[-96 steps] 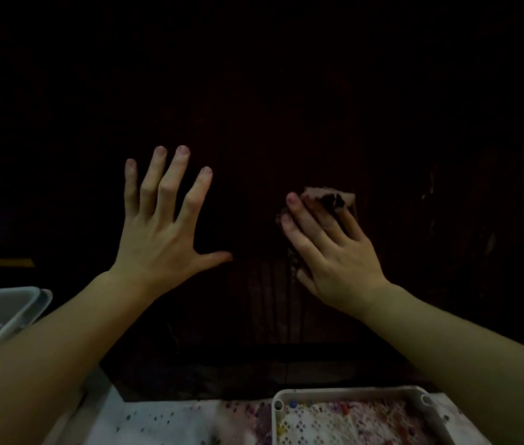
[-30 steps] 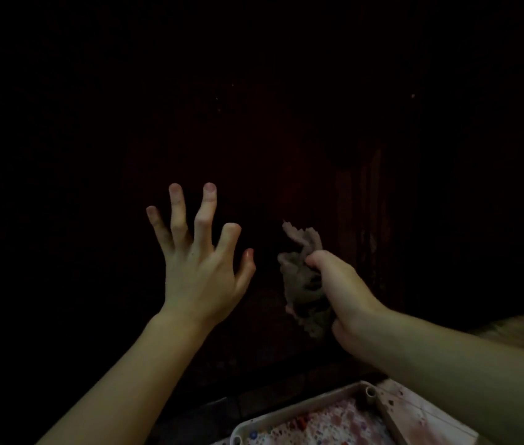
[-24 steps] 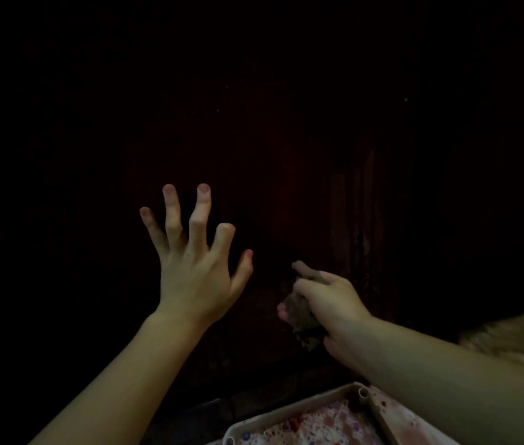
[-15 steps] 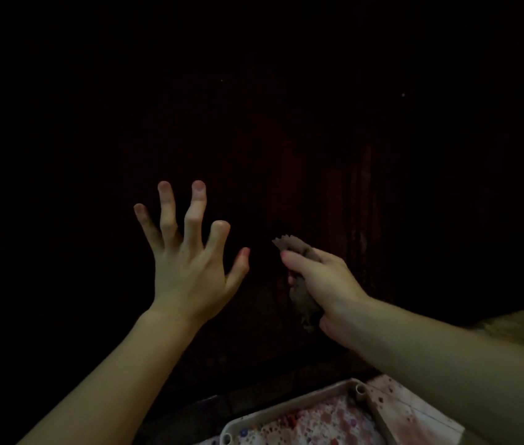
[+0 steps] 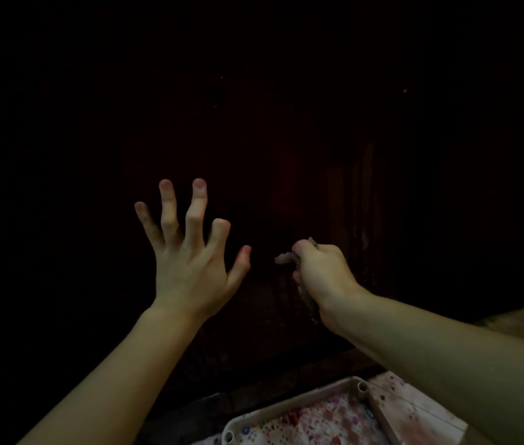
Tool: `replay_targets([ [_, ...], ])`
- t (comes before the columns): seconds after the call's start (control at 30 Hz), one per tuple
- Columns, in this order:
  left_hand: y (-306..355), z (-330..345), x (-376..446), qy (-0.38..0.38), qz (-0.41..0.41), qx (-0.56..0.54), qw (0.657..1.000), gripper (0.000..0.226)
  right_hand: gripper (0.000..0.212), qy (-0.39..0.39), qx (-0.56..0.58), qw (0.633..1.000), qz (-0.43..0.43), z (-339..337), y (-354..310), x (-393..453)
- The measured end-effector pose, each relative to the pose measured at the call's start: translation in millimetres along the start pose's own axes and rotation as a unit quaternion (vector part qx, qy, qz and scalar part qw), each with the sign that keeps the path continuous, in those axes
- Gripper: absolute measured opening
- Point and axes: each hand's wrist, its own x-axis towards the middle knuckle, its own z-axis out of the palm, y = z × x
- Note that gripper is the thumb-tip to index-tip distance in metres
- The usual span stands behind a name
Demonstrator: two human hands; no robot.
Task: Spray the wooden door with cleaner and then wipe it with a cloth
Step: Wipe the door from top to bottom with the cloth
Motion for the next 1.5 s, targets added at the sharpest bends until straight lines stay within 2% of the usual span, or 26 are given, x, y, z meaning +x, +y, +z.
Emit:
replay_targets([
  [0.2, 1, -1, 0, -0.005, -0.006, 0.002, 1.0, 0.049, 0.034, 0.027, -0.051, 0.998, -0.022, -11, 5, 2],
  [0.37, 1, -2, 1, -0.01, -0.007, 0.004, 1.0, 0.049, 0.037, -0.062, -0.063, 0.996, 0.013, -17, -5, -1],
  [0.5, 3, -3, 1, -0.01, -0.012, 0.0, 1.0, 0.048, 0.04, -0.092, -0.095, 0.991, 0.013, -19, -14, -4],
  [0.6, 5, -4, 2, -0.004, -0.013, -0.008, 1.0, 0.046, 0.033, -0.101, -0.085, 0.991, -0.009, -25, -17, -10],
  [0.67, 5, -5, 2, -0.003, -0.013, -0.011, 1.0, 0.046, 0.044, -0.101, -0.135, 0.985, -0.035, -32, -14, -12],
  [0.8, 6, -3, 3, -0.004, -0.015, -0.014, 1.0, 0.046, 0.038, -0.048, -0.307, 0.944, -0.112, -47, -7, -14],
  [0.9, 6, -2, 3, -0.004, -0.016, -0.013, 1.0, 0.046, 0.026, -0.035, -0.338, 0.935, -0.099, -51, -7, -11],
  [0.97, 6, -2, 3, -0.005, -0.017, -0.012, 1.0, 0.047, 0.033, -0.023, -0.346, 0.932, -0.102, -51, -7, -8],
  [1.03, 6, -2, 2, -0.005, -0.015, -0.011, 1.0, 0.047, 0.038, 0.001, -0.33, 0.938, -0.107, -52, -4, -4],
  [1.13, 5, -2, 2, -0.004, -0.013, -0.011, 1.0, 0.047, 0.036, 0.009, -0.165, 0.983, -0.077, -53, -5, -6],
  [1.2, 5, -2, 2, -0.003, -0.015, -0.01, 1.0, 0.047, 0.034, 0.04, -0.066, 0.991, -0.108, -52, -10, -9],
  [1.33, 6, -2, 3, -0.003, -0.019, -0.007, 1.0, 0.047, 0.018, 0.09, -0.008, 0.965, -0.247, -37, -28, -20],
  [1.4, 7, -1, 3, -0.003, -0.02, -0.006, 1.0, 0.046, 0.011, 0.112, -0.008, 0.952, -0.284, -19, -35, -18],
  [1.5, 6, 1, 3, 0.001, -0.023, 0.006, 1.0, 0.043, 0.013, 0.146, -0.023, 0.936, -0.318, 15, -38, -6],
])
